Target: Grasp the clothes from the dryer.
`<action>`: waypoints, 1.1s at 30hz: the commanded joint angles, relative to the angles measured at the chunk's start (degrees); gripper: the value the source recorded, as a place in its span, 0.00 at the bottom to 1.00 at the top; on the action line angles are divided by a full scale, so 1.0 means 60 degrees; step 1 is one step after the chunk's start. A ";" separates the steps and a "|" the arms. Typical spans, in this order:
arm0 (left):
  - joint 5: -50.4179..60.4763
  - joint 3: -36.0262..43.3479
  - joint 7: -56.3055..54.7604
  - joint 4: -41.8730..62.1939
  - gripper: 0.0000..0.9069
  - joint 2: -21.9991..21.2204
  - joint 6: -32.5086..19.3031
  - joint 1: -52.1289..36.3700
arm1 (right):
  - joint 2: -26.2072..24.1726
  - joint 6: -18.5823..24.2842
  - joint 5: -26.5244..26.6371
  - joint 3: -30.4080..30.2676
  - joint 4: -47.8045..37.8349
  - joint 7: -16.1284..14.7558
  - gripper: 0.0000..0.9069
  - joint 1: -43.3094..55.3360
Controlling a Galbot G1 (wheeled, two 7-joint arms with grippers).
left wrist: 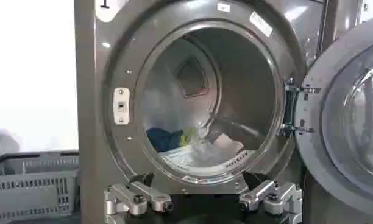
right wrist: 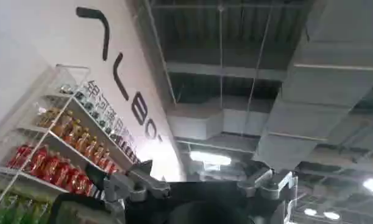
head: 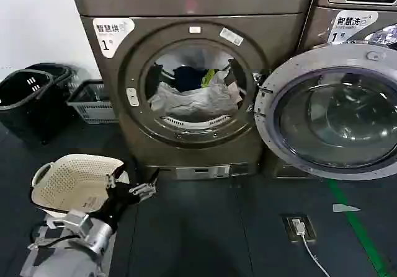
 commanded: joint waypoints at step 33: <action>0.1076 0.0229 0.0010 0.0007 1.00 -0.0282 0.0061 0.0389 | -0.0176 0.0192 -0.0178 0.0296 -0.0233 -0.0313 1.00 0.0077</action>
